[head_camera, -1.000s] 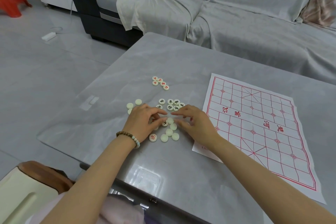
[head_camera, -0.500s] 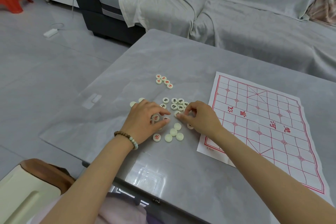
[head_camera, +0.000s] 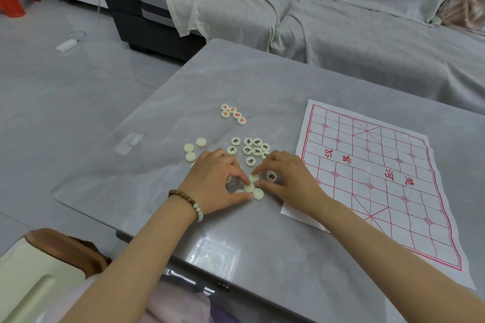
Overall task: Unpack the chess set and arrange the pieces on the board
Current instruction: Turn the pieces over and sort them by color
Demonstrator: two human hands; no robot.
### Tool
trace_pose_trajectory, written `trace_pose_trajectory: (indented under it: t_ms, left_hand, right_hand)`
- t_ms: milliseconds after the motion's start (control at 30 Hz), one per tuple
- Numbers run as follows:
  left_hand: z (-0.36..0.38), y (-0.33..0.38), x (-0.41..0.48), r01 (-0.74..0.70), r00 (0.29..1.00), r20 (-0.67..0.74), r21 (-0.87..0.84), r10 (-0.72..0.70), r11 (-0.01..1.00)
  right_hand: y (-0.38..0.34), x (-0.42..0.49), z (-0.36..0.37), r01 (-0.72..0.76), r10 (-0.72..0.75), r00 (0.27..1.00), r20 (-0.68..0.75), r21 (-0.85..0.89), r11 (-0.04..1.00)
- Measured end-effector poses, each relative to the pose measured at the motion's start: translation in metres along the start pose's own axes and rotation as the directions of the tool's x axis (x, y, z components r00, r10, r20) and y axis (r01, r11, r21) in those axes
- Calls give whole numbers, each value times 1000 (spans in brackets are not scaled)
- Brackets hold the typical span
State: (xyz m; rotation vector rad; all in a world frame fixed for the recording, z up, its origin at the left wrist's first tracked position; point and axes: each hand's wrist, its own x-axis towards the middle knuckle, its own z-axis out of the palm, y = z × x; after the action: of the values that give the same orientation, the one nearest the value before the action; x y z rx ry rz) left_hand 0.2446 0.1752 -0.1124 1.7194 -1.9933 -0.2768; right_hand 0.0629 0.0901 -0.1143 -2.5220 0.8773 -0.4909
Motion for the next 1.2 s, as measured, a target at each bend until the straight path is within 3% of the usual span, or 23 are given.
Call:
trace_pose_trajectory:
  t_ms: [300,400,500,700,867,1033,1200]
  left_hand:
    - [1,3,4,69,998,9,-49,-69,996]
    - [2,-1,6,120,992,-18,-126,-124,985]
    - [3,-3,12,180,982,-37,-127,-186,975]
    - [6,-7,12,268,953,-102,-148,-285,952]
    - [-7,-10,3,194,966,-134,-205,-223,959]
    - [-10,-12,-9,118,993,8,-175,-118,978]
    - [-8,-12,-10,112,993,57,-124,-106,986]
  right_hand:
    - [9,7,3,-219,221,975,-24,78,973]
    - [6,4,0,-185,186,978,-90,23,982]
    - [-2,-7,-3,-116,127,981,-146,85,990]
    - [-5,-30,-1,-22,22,999,27,18,1000]
    - [-4,-23,5,-71,73,996,-60,34,997]
    - [-5,-8,6,-231,240,963,-120,78,970]
    - [-6,-14,-3,-250,298,935,-194,238,938]
